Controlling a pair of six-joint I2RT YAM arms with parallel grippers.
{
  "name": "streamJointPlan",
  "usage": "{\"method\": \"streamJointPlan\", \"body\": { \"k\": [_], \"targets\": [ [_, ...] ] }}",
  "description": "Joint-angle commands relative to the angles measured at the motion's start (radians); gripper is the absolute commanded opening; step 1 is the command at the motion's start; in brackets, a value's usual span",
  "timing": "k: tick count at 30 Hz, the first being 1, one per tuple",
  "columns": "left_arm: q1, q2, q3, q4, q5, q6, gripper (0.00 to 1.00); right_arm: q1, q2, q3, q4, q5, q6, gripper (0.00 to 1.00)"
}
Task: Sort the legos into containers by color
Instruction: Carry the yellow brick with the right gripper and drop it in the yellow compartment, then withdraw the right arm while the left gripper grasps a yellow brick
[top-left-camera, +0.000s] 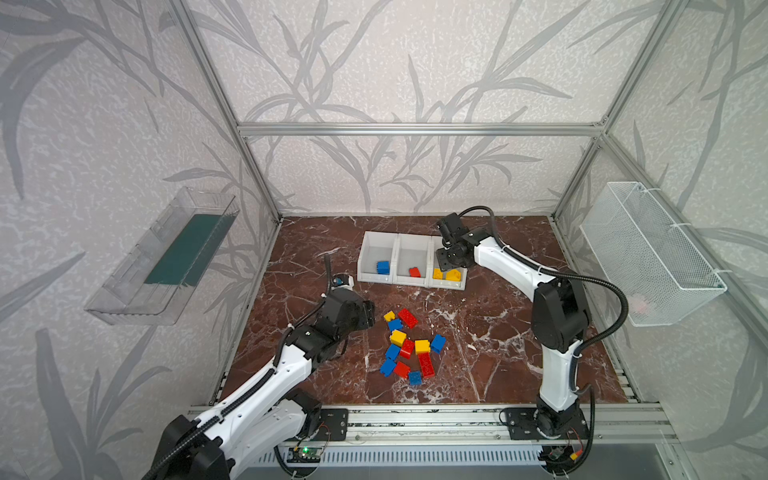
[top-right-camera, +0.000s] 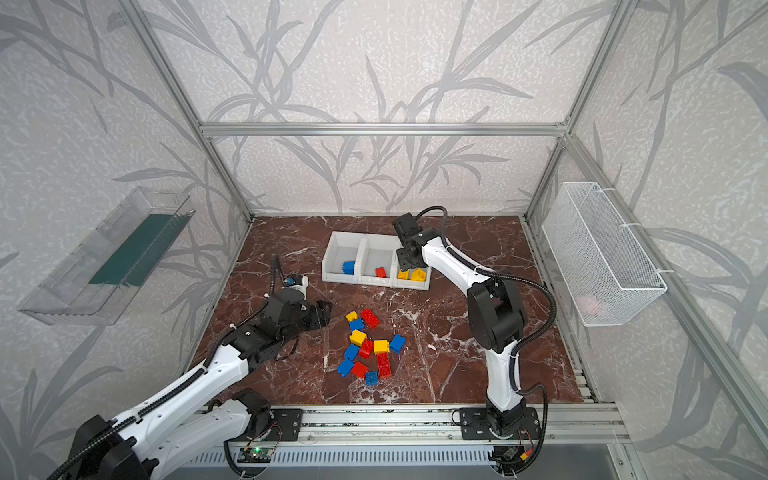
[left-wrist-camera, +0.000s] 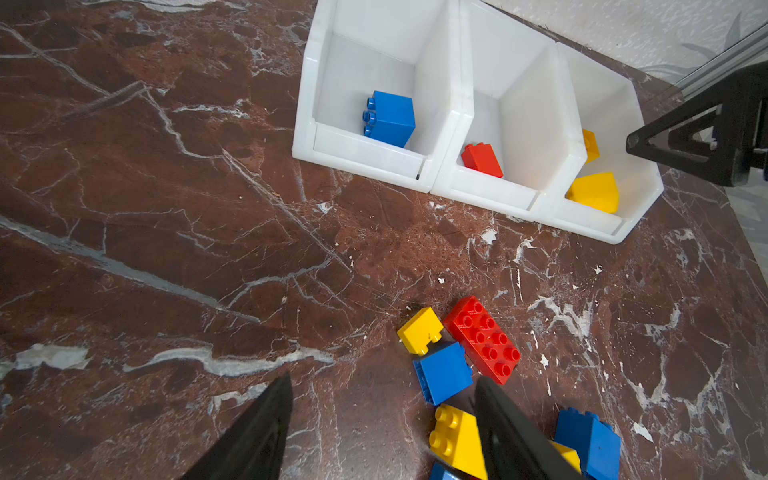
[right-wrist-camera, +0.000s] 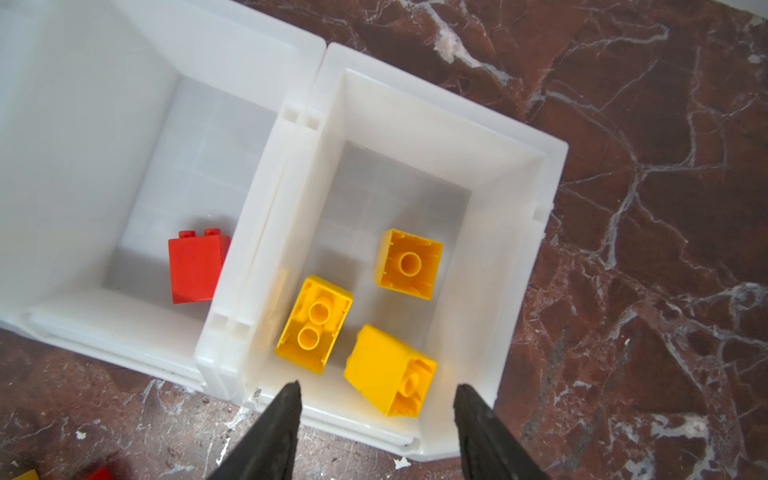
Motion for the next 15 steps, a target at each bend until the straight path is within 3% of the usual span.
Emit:
{"method": "streamJointPlan", "body": {
  "k": [1,9,15],
  "targets": [
    [0.005,-0.006,-0.017,-0.006,-0.006,-0.020,0.71,-0.003,-0.071,-0.014,-0.009,0.013,0.010,0.62],
    [0.005,0.006,-0.026,0.008,0.021,-0.016,0.71,-0.002,-0.167,-0.058,-0.014,-0.027,0.020,0.64],
    [-0.013,0.061,-0.001,0.011,0.077,0.016,0.72,0.021,-0.313,-0.220,0.021,-0.069,0.052,0.65]
  ]
}}
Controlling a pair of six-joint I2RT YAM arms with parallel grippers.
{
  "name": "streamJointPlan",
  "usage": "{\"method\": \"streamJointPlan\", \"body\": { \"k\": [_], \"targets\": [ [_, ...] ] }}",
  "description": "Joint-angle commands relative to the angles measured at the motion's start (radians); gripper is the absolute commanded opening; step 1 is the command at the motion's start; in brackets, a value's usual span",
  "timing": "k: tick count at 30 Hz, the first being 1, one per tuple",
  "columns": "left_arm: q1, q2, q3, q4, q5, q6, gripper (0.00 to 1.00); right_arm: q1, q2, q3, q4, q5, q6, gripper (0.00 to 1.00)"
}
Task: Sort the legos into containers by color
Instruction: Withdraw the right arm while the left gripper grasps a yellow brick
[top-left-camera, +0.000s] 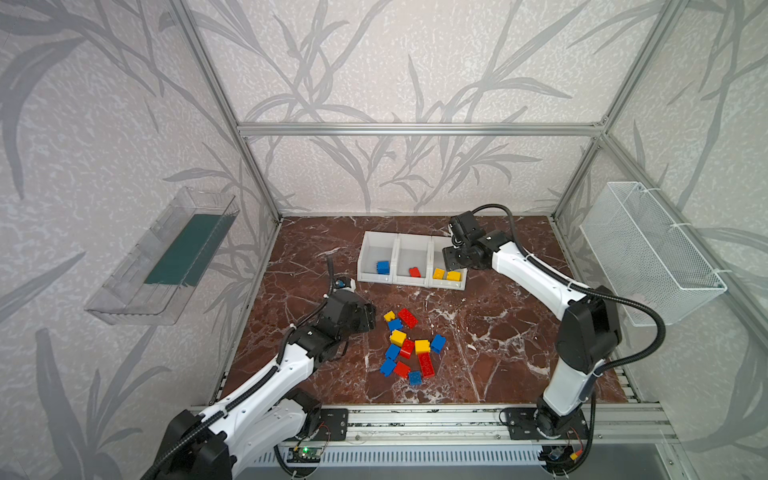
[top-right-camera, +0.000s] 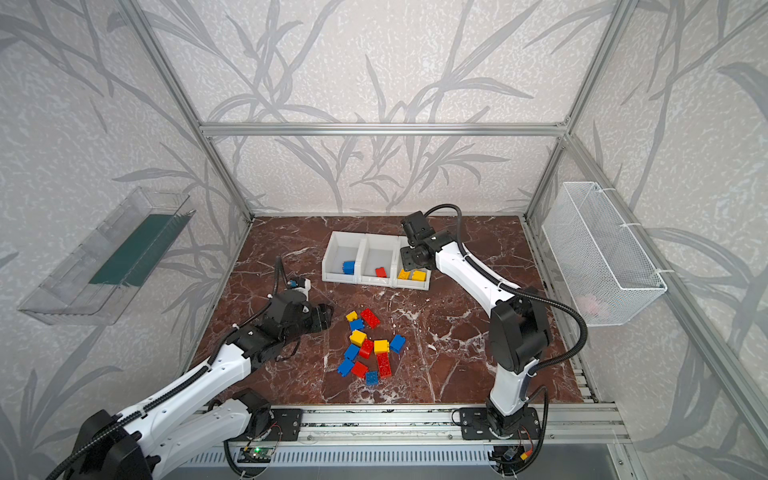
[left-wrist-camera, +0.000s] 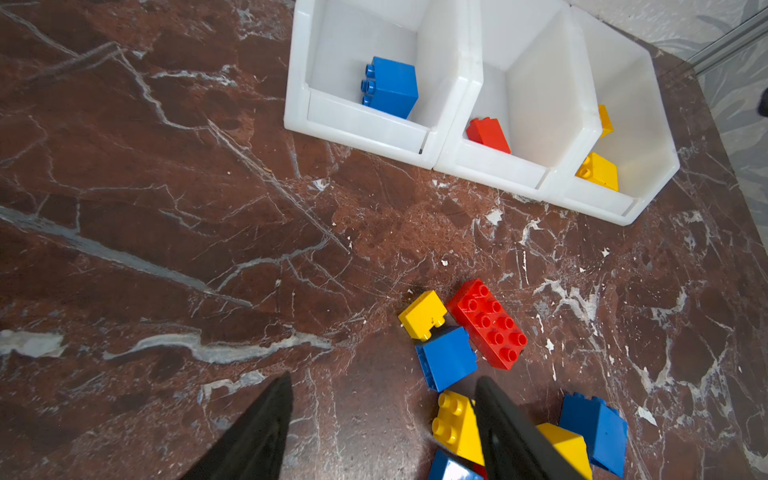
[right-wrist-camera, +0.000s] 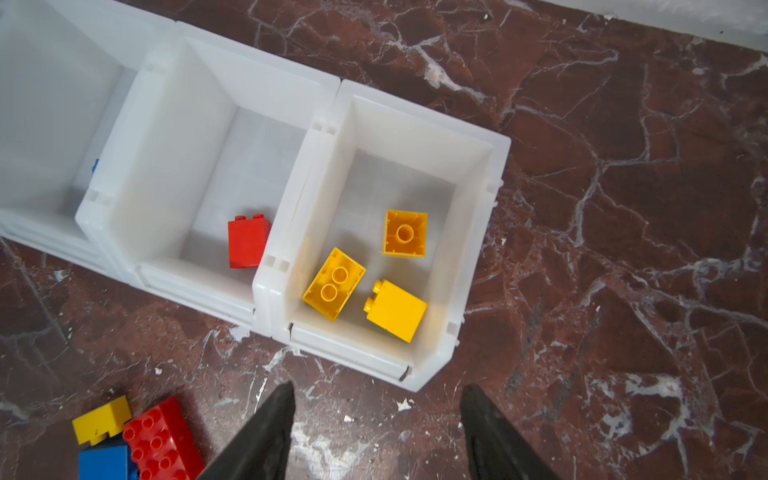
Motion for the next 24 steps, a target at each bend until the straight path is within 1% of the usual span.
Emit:
{"method": "streamJointPlan", "body": {
  "k": [1,6,10,14,20,24],
  "targets": [
    [-0.020,0.039,0.022,0.009,0.036,0.024,0.72,0.021,-0.102,-0.091,0.002,-0.025,0.028,0.65],
    [-0.073,0.133,0.053,0.003,0.086,0.068,0.71,0.038,-0.236,-0.248,-0.019,-0.015,0.072,0.65],
    [-0.119,0.206,0.073,0.014,0.135,0.092,0.71,0.040,-0.357,-0.382,-0.016,0.002,0.137,0.66],
    [-0.171,0.280,0.114,-0.002,0.151,0.135,0.71,0.039,-0.473,-0.497,-0.006,0.006,0.213,0.66],
    [-0.232,0.379,0.188,-0.061,0.181,0.191,0.71,0.039,-0.564,-0.578,-0.016,0.011,0.258,0.67],
    [-0.250,0.420,0.205,-0.097,0.147,0.192,0.71,0.042,-0.587,-0.603,-0.028,0.003,0.267,0.67]
  ]
}}
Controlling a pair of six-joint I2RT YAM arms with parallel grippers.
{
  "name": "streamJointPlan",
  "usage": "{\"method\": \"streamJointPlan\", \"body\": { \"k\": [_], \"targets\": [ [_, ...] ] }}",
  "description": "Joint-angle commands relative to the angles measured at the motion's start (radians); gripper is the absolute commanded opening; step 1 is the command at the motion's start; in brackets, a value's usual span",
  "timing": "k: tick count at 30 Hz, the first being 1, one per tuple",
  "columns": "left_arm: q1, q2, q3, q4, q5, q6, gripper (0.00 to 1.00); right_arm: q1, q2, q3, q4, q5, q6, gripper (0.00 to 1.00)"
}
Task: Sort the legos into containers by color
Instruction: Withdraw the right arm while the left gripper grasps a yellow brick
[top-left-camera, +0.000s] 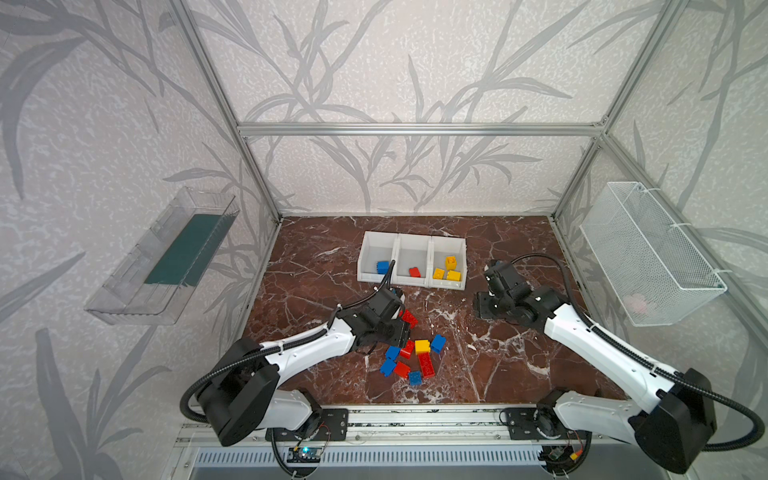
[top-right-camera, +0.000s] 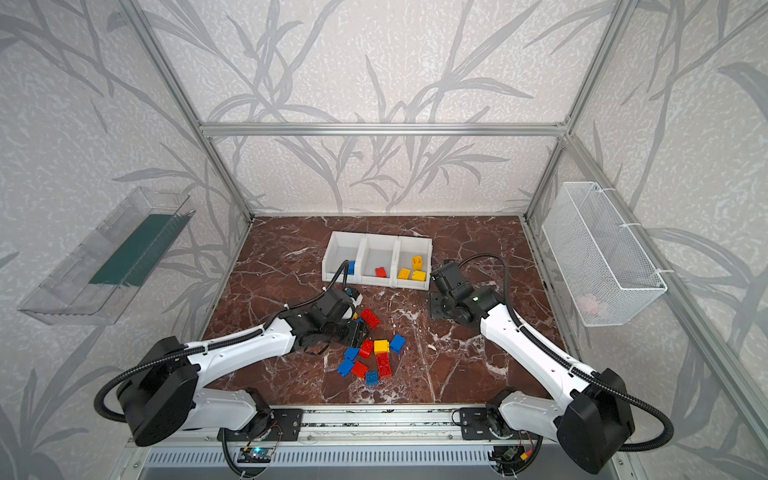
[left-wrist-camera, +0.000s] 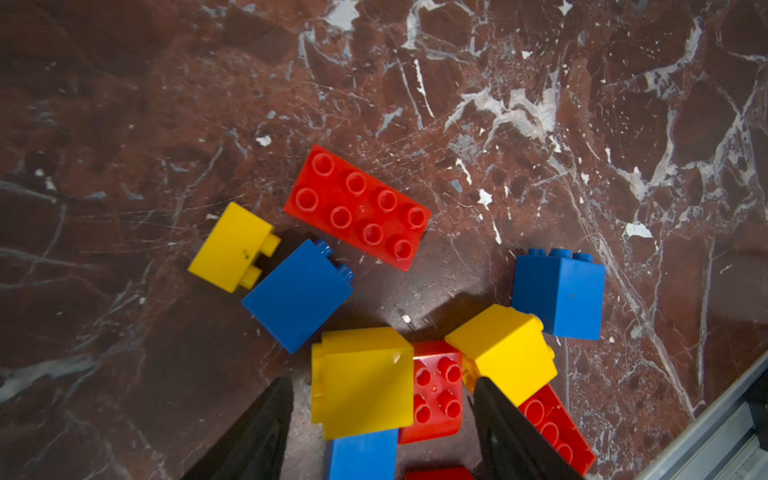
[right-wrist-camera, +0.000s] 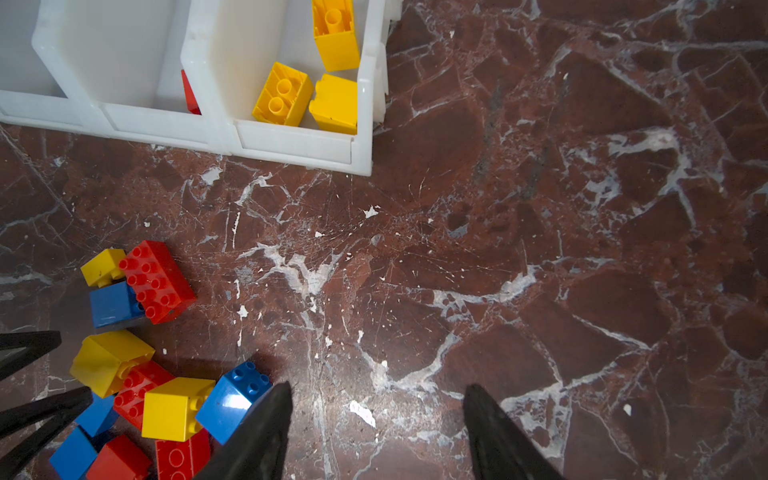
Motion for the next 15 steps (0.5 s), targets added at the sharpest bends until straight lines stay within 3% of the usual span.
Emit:
{"method": "streamJointPlan", "body": {
  "k": [1,15],
  "targets": [
    [-0.012,0.024,0.022,-0.062,-0.027,0.024,0.70,0.001,-0.030,-0.026,-0.022,0.006,0.032,0.67],
    [-0.036,0.118,0.062,-0.076,-0.070,0.041,0.59,0.005,0.001,-0.040,0.017,-0.008,0.046,0.66]
  ]
}}
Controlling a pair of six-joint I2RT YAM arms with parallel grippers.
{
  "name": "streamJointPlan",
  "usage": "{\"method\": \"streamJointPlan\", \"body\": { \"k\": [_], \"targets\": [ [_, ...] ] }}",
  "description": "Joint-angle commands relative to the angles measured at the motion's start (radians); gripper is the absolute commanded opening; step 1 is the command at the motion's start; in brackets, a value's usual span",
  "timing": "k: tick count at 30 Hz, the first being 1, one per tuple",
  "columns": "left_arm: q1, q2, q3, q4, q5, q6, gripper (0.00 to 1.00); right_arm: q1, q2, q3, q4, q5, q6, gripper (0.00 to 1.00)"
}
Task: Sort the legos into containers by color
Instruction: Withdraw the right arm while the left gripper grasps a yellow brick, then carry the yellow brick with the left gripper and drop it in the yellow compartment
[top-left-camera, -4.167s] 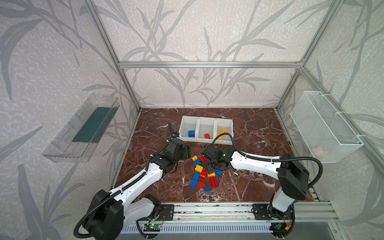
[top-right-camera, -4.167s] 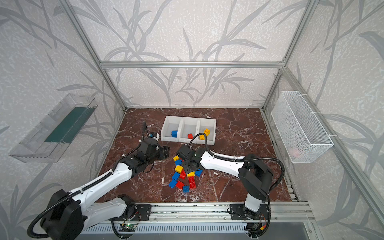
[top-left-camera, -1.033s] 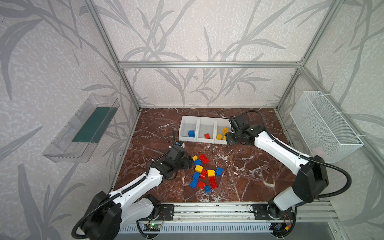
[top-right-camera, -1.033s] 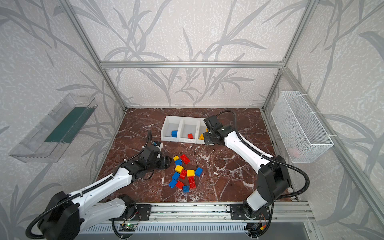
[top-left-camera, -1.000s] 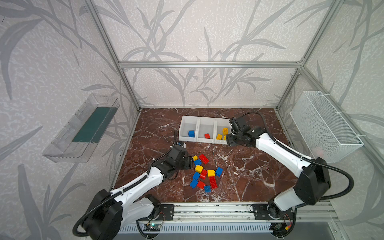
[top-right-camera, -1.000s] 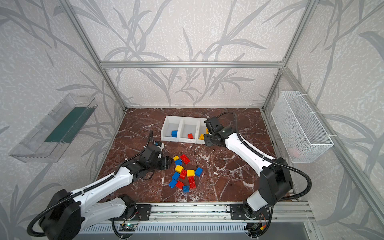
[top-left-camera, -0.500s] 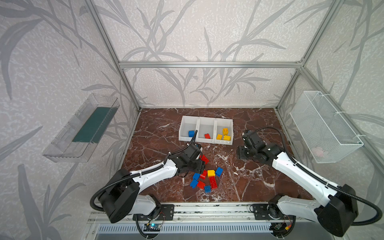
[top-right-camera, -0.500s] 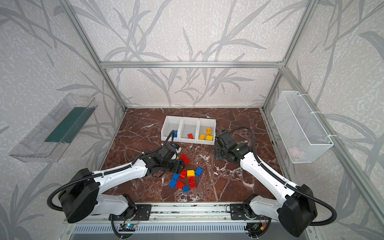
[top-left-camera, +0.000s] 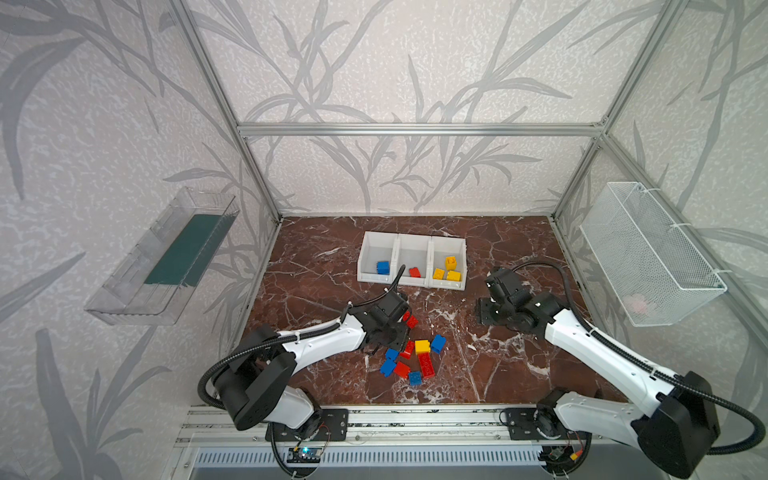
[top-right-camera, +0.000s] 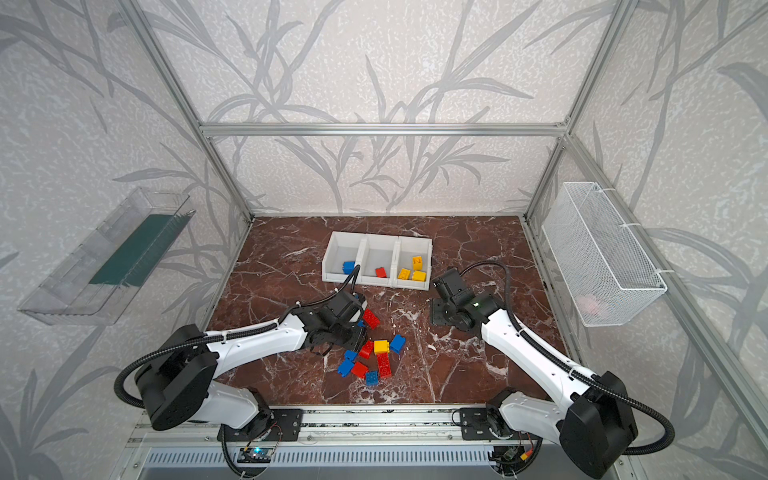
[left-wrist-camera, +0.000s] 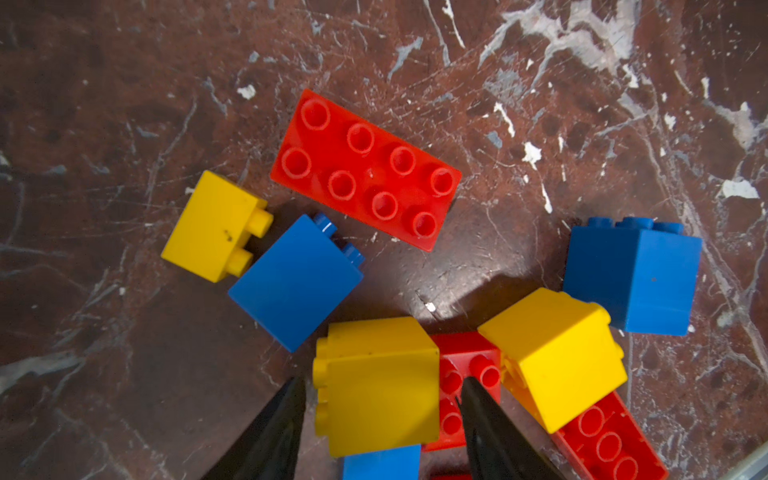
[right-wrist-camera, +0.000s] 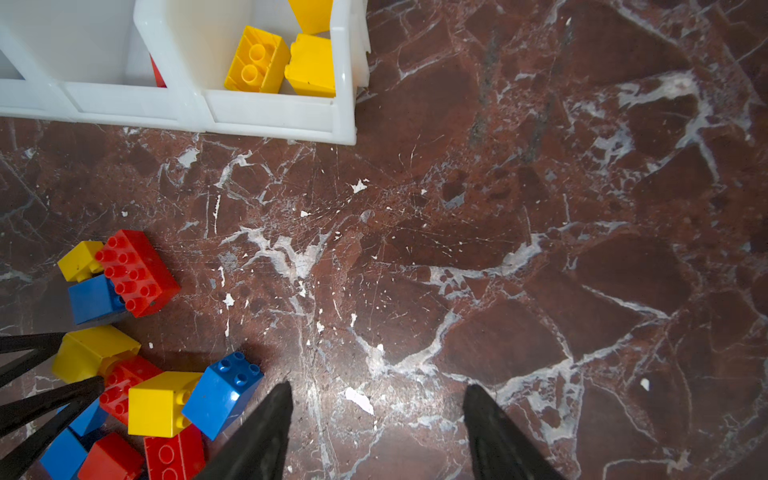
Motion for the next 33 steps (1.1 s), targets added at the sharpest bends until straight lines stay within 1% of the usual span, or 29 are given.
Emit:
{"method": "streamJointPlan", "body": {
  "k": [1,6,10,16,20,24,27,30,33],
  "targets": [
    [-0.007,0.028,0.022,-0.015,-0.020,0.009,0.58,0.004,0.021,0.026,-0.003,0.005,-0.003,0.66],
    [-0.010,0.022,0.005,0.008,-0.032,-0.006,0.51,0.004,0.019,0.011,0.010,-0.004,0.010,0.66],
    [-0.010,0.001,-0.008,0.016,-0.039,-0.011,0.42,0.005,0.005,-0.004,0.016,-0.002,0.018,0.65],
    [-0.009,-0.037,-0.003,0.008,-0.063,-0.009,0.37,0.005,-0.009,-0.010,0.013,0.003,0.012,0.65],
    [-0.008,-0.063,0.028,-0.010,-0.085,0.006,0.35,0.004,-0.022,-0.017,0.012,0.007,0.012,0.65],
    [-0.009,-0.067,0.099,-0.043,-0.102,0.050,0.35,0.004,-0.036,-0.030,0.018,0.009,0.011,0.65],
    [-0.008,-0.043,0.172,-0.040,-0.118,0.094,0.35,0.004,-0.053,-0.046,0.031,0.012,0.009,0.65],
    [-0.010,0.006,0.259,-0.018,-0.134,0.124,0.35,0.004,-0.078,-0.067,0.050,0.019,0.003,0.65],
    [-0.008,0.096,0.389,-0.019,-0.131,0.152,0.35,0.002,-0.105,-0.083,0.052,0.025,-0.014,0.65]
  ]
}}
